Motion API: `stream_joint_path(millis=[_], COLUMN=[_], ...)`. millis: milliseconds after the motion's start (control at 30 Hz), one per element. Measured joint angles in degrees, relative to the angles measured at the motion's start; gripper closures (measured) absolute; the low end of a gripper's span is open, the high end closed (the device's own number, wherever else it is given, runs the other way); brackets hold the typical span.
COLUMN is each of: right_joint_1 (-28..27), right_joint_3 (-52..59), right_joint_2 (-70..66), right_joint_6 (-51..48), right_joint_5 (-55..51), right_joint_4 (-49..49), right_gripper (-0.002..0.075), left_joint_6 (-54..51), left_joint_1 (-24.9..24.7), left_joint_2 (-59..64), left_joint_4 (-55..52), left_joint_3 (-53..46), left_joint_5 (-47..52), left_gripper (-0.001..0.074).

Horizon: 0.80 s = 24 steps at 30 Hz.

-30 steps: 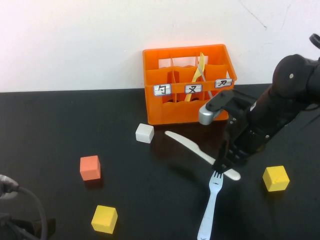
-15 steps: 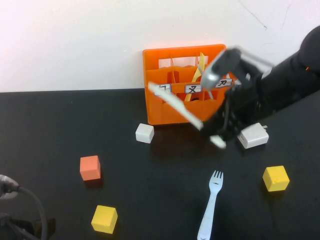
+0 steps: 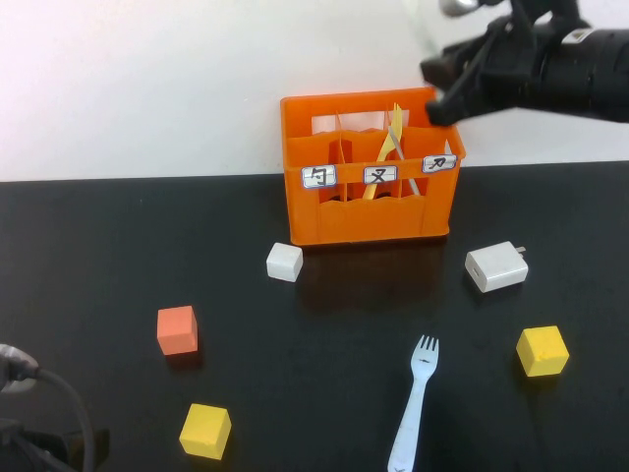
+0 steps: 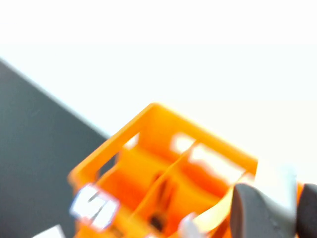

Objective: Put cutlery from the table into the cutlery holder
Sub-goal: Place the knife on the box

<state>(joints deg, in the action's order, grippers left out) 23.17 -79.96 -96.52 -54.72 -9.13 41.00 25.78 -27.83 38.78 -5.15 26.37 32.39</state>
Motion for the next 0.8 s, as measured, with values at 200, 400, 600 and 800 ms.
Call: stream_joint_path(millis=[200, 400, 600, 800], right_joint_1=[0.00, 0.00, 0.00, 0.00], right_joint_3=[0.07, 0.07, 0.21, 0.21], right_joint_2=[-1.75, -5.32, -9.25, -11.40], right_joint_6=[0.10, 0.10, 0.10, 0.10], right_joint_5=[10.03, 14.63, 16.33, 16.96], right_joint_4=[4.97, 10.31, 11.06, 11.28], right_gripper=[0.0544, 0.0544, 0.0544, 0.0544], left_joint_6=[0.00, 0.00, 0.00, 0.00], left_joint_1=[0.00, 0.00, 0.00, 0.00], left_joint_2=[0.00, 0.00, 0.00, 0.00], left_joint_4=[0.00, 0.00, 0.00, 0.00], left_joint_3=[0.00, 0.00, 0.00, 0.00], left_joint_5=[0.00, 0.00, 0.00, 0.00], left_gripper=[0.0736, 0.0736, 0.0736, 0.0736])
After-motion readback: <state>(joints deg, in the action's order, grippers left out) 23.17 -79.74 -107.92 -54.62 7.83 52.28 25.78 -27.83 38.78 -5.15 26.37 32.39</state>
